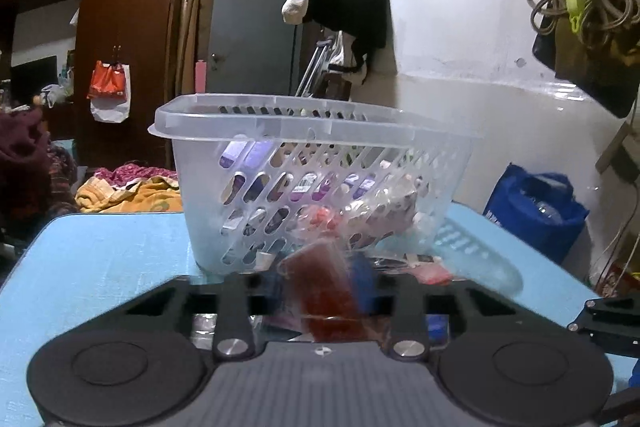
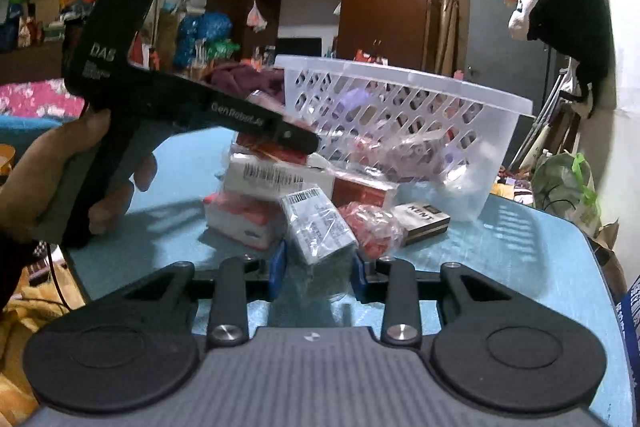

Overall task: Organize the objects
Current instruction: 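Grasp the red wrapped packet with the left gripper while the right grasps a silver box, then carry both items over the white basket and open both grippers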

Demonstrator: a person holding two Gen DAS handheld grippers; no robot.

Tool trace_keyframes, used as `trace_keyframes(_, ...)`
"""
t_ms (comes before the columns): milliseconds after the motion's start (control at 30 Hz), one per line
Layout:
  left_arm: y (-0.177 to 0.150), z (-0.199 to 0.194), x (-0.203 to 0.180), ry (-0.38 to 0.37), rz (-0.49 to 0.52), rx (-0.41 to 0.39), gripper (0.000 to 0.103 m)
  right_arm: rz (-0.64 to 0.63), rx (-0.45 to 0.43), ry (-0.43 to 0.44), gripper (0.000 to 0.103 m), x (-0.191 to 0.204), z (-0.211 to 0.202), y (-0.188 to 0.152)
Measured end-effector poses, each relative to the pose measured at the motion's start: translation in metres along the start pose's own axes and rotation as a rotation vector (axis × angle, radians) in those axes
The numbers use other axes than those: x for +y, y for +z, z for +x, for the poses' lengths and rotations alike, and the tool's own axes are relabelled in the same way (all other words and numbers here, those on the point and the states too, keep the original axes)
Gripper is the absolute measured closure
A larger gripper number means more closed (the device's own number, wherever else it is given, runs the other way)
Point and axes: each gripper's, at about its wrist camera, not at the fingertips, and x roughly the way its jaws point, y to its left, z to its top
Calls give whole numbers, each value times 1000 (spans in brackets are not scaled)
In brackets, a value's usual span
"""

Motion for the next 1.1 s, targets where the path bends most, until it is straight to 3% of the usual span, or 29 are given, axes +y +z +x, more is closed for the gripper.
trace_keyframes(300, -1, -16, 0, 7, 5, -105, 69, 97, -93, -3, 67, -15, -9, -2)
trace_keyframes(667, -2, -19, 9, -24, -41, -119, 70, 130, -137, -22, 67, -17, -13, -3)
trace_keyframes(833, -3, -29, 12, -57, -53, -172, 71, 158, -161, -18, 67, -21, -16, -2)
trace_keyframes(1100, -1, -33, 17, -58, -56, -182, 78, 156, -219, -42, 67, -20, -30, 20)
